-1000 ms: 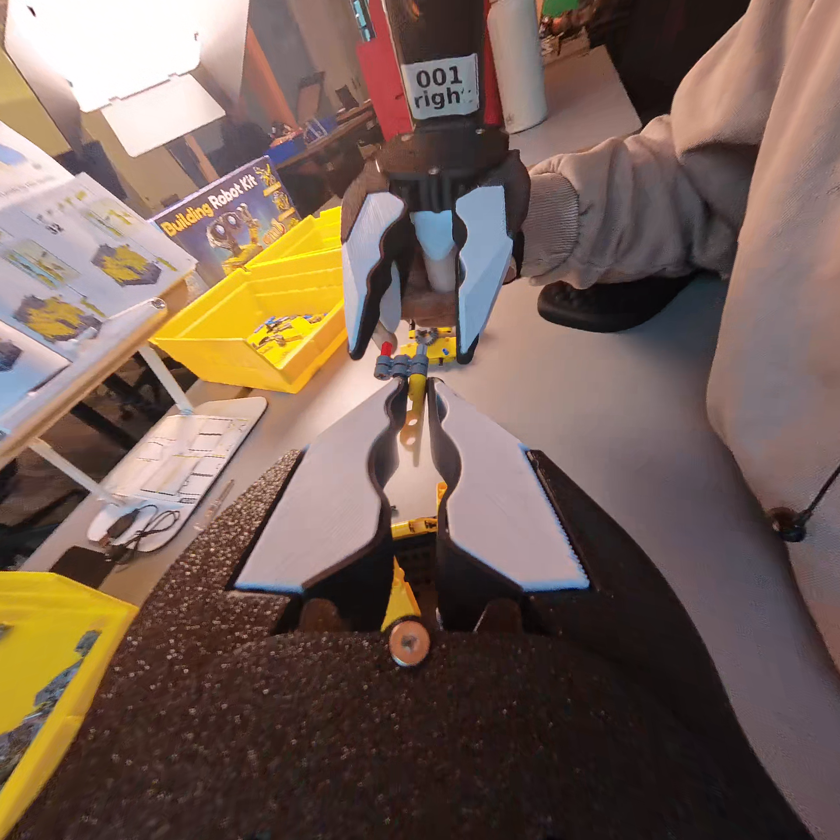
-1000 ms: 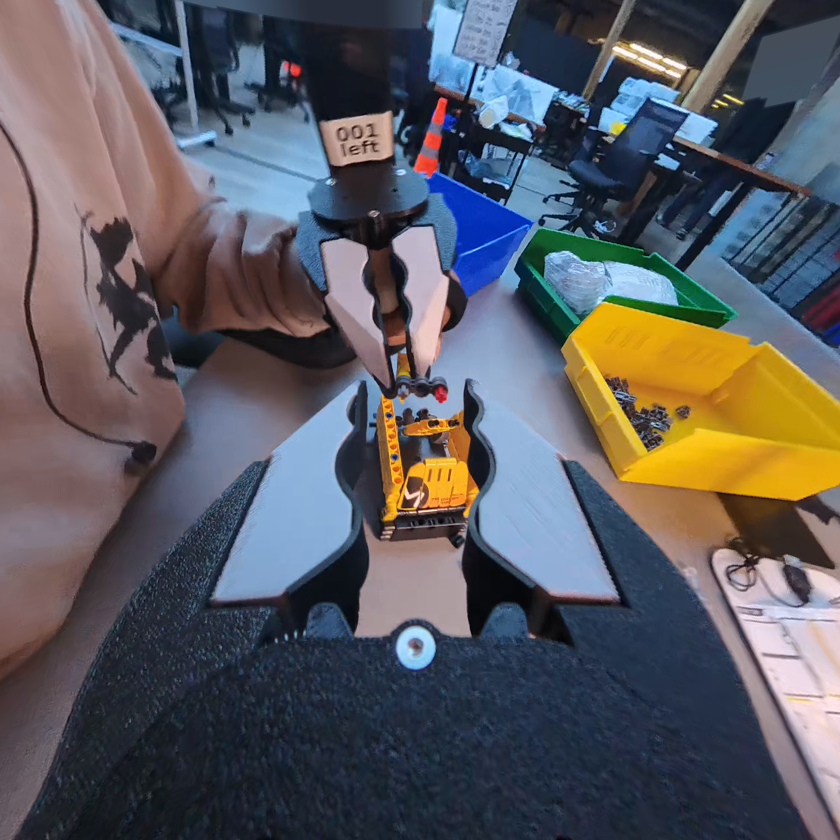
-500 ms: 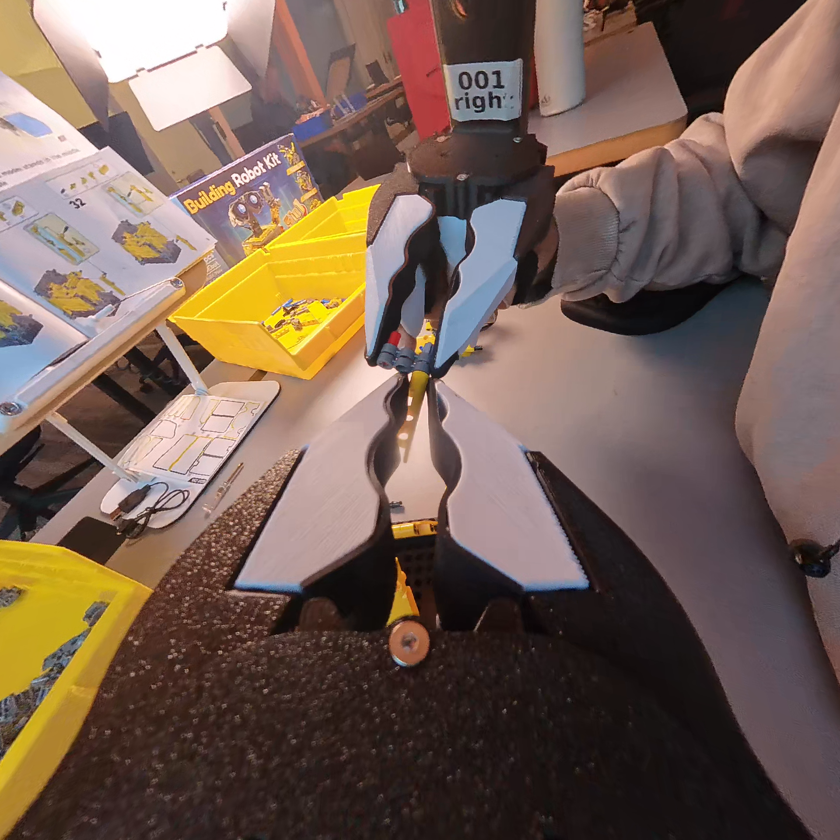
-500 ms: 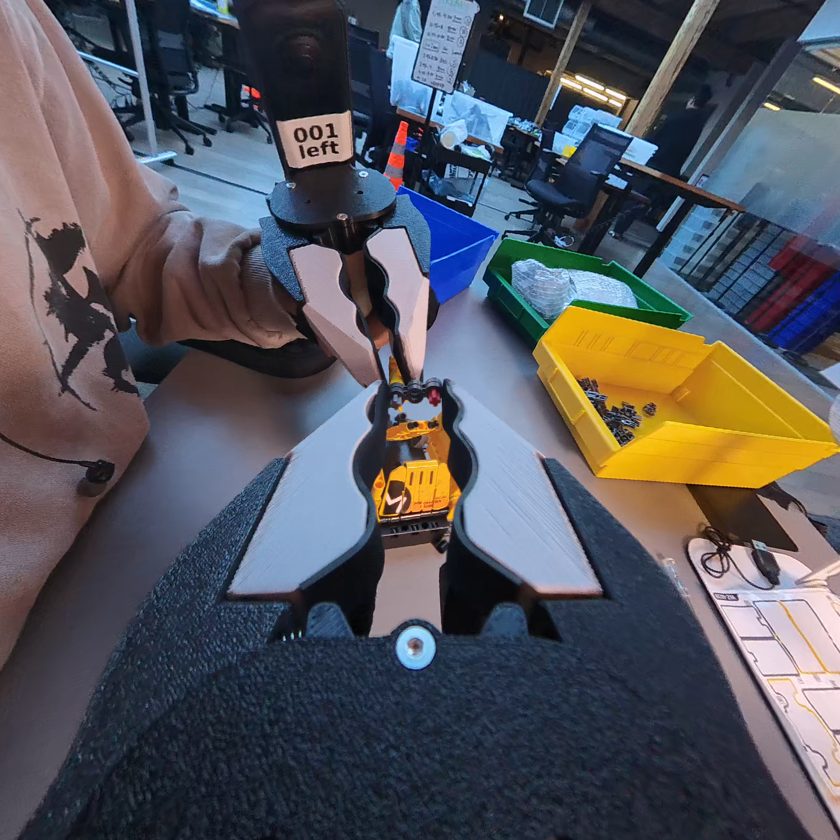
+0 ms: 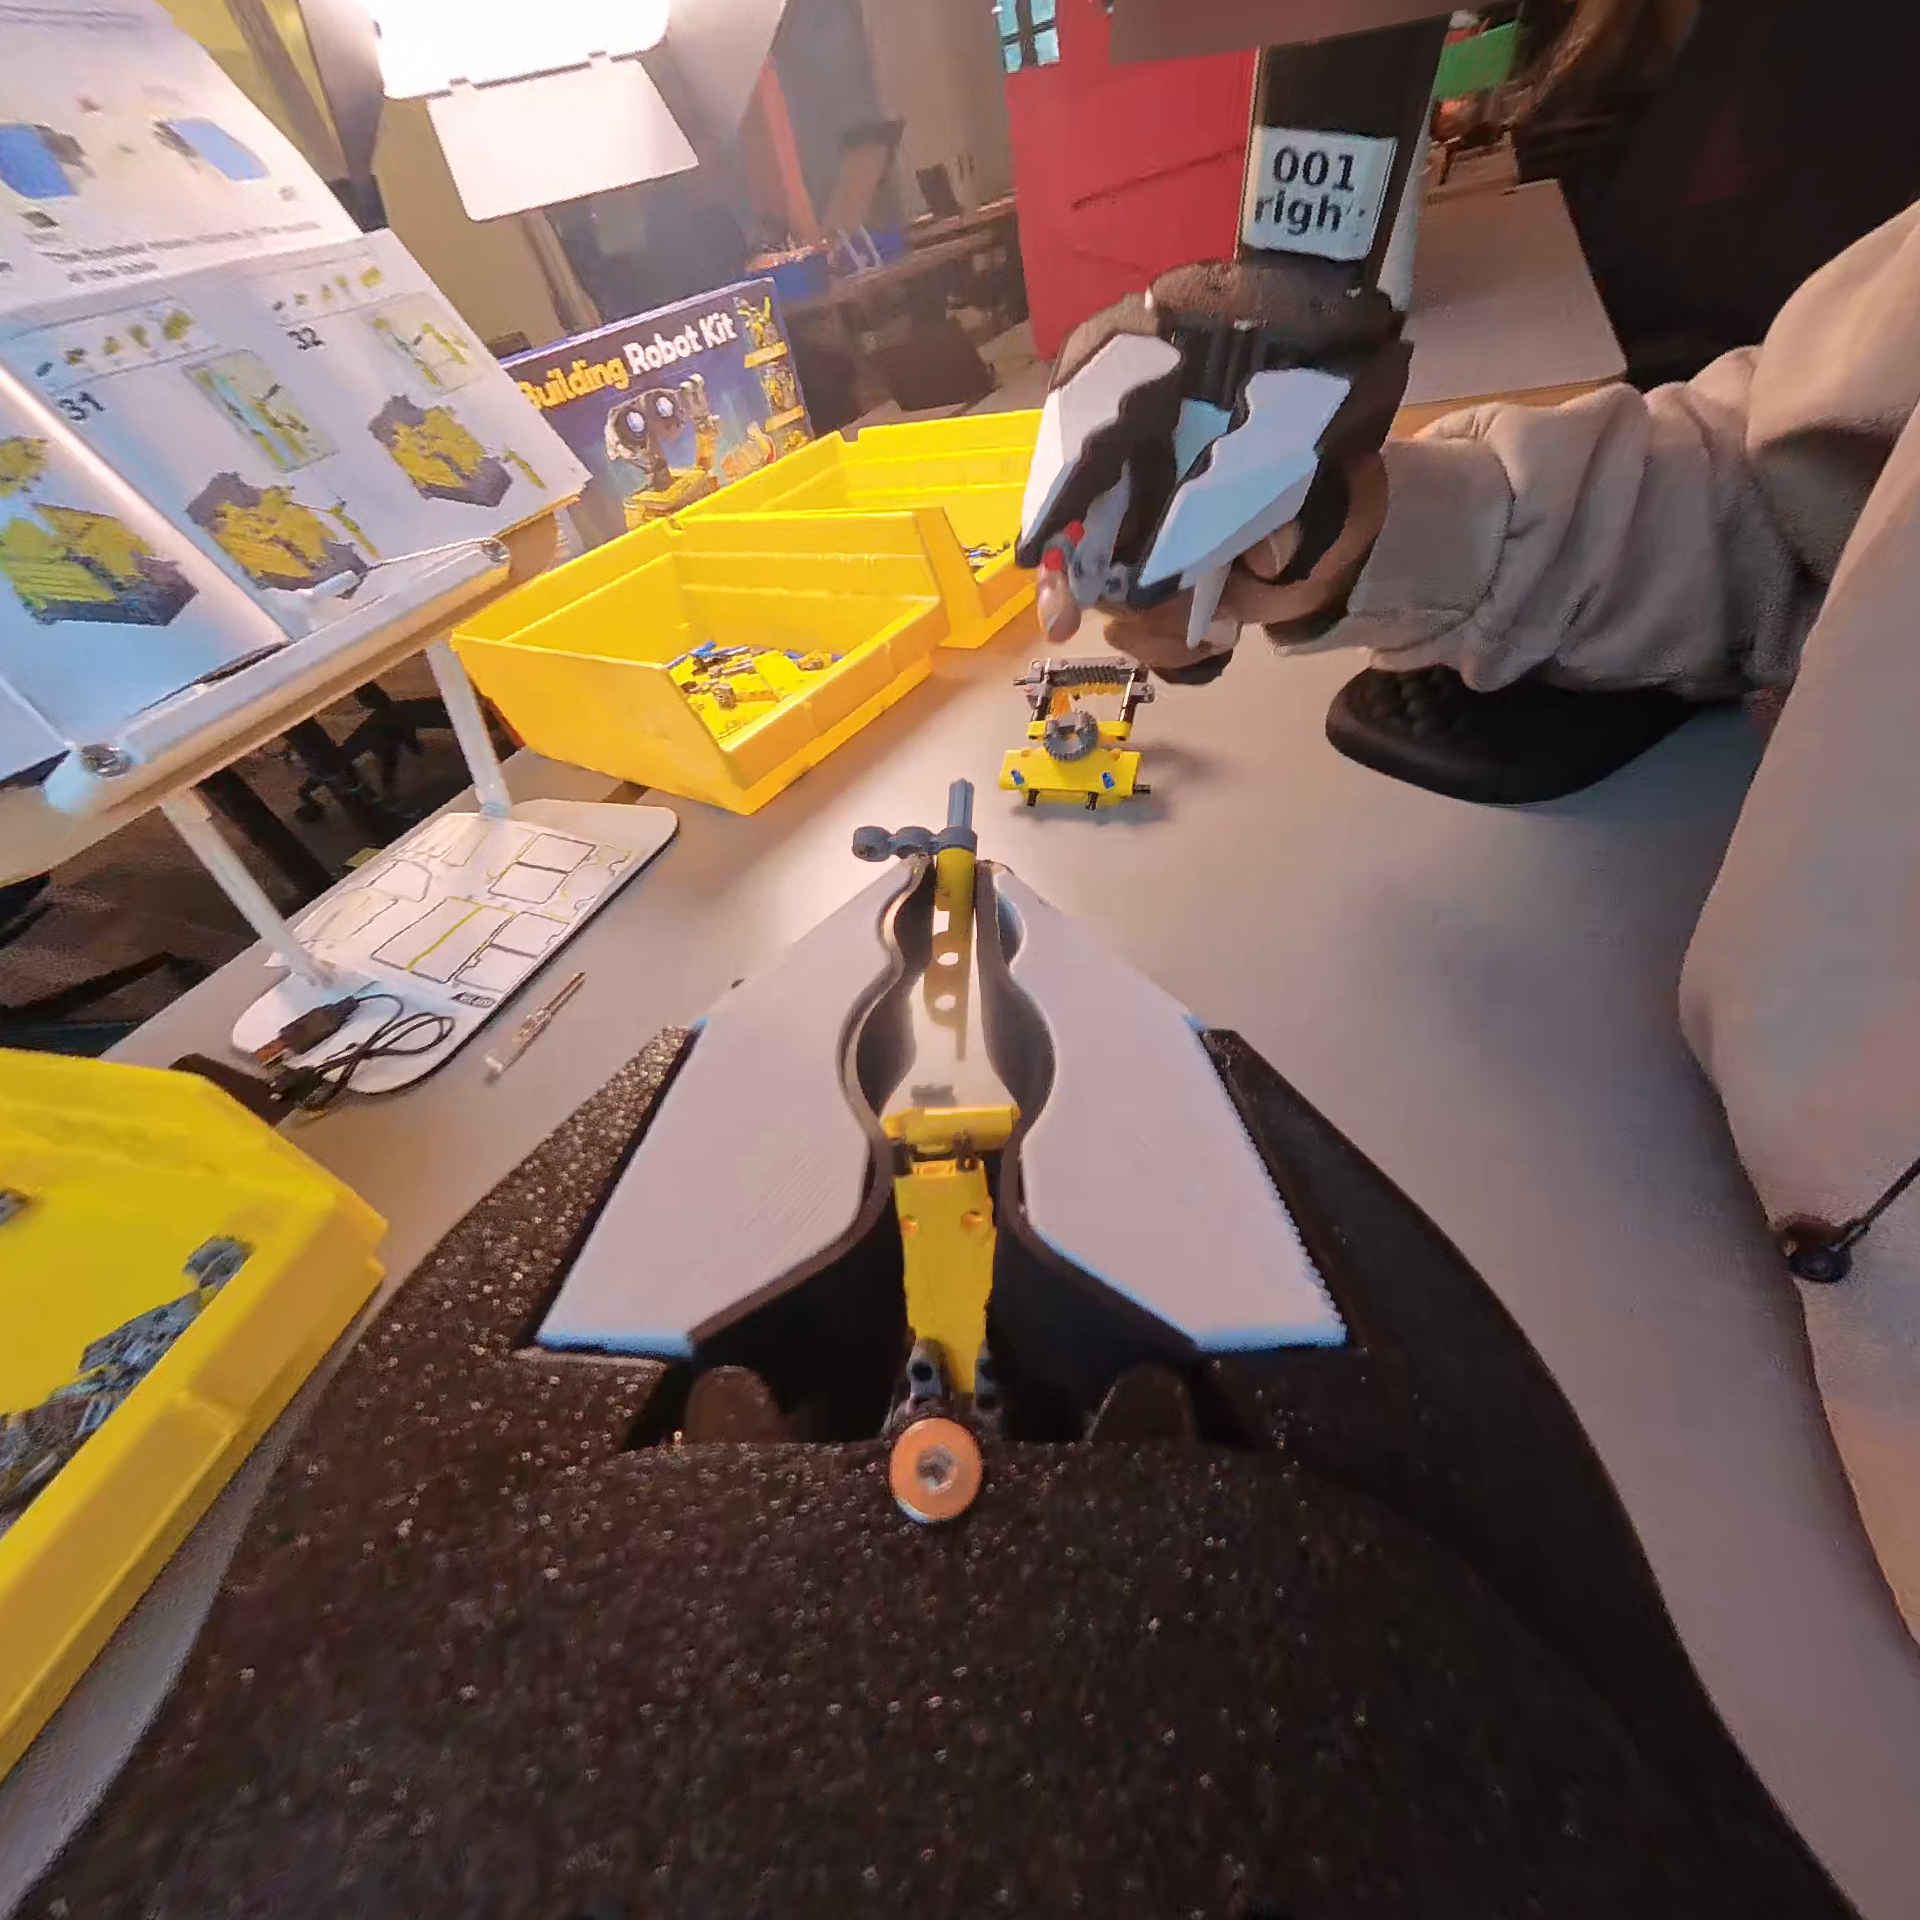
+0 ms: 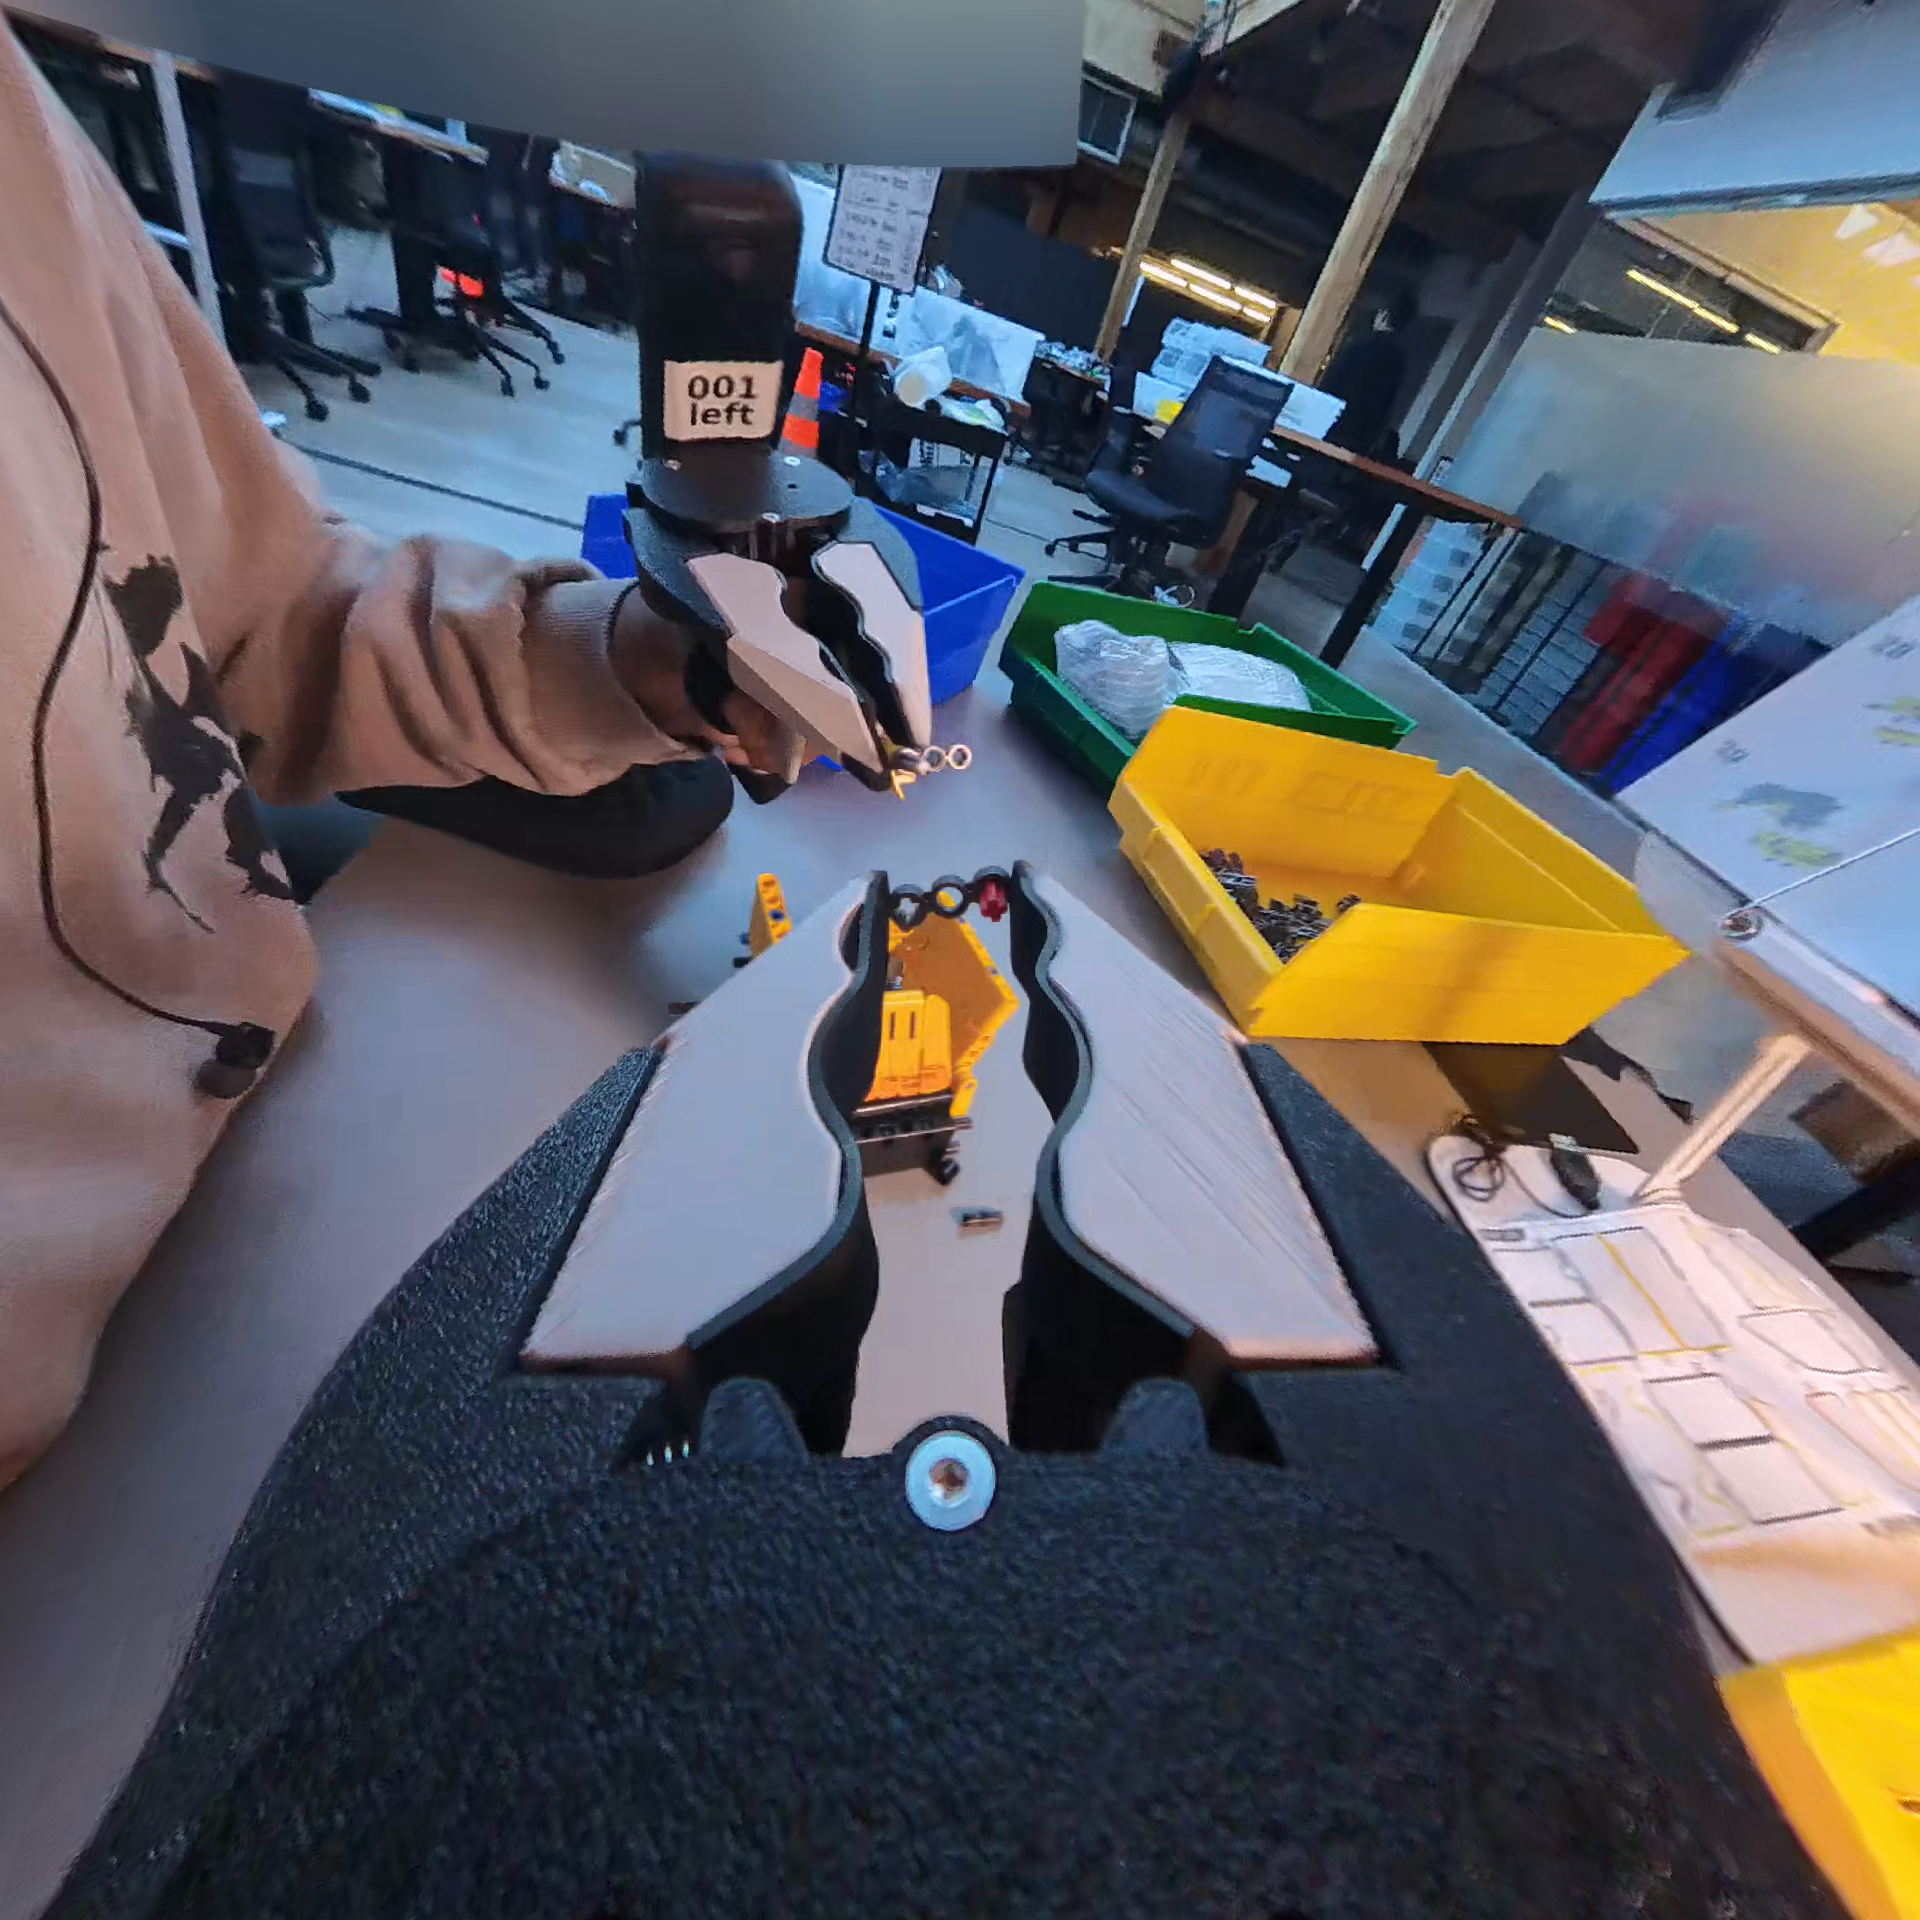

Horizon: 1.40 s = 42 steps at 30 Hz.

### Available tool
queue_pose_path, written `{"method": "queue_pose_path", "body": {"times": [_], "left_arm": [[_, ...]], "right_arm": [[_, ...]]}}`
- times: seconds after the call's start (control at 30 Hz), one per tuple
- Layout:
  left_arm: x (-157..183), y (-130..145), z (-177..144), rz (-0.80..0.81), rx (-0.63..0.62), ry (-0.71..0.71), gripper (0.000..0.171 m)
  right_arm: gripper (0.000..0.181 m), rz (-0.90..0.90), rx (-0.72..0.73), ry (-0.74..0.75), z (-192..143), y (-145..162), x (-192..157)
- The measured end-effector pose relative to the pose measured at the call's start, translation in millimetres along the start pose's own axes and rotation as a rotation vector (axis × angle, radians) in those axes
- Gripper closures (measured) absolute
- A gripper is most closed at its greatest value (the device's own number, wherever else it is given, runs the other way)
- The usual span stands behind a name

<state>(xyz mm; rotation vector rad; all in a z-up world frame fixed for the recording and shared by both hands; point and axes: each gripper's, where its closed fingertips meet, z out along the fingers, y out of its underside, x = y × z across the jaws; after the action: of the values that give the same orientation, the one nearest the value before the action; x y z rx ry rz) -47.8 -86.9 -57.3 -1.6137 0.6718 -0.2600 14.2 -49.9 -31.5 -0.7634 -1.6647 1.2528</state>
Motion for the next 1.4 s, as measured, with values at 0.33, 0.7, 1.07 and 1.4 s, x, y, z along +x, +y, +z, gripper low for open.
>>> {"method": "queue_pose_path", "body": {"times": [0.33,0.7,1.07,1.4], "left_arm": [[8,9,23,0.05,-0.048,0.013,0.165],[29,11,37,0.13,-0.054,0.032,0.165],[35,16,42,0.194,-0.066,0.026,0.165],[35,28,46,0.202,-0.104,0.025,0.164]], "right_arm": [[0.159,0.041,0.031,-0.016,-5,5,1],[0.159,0.022,0.01,-0.045,4,13,-10],[0.159,0.034,-0.124,-0.121,13,43,-24],[0.158,0.068,-0.443,-0.159,9,105,-27]]}}
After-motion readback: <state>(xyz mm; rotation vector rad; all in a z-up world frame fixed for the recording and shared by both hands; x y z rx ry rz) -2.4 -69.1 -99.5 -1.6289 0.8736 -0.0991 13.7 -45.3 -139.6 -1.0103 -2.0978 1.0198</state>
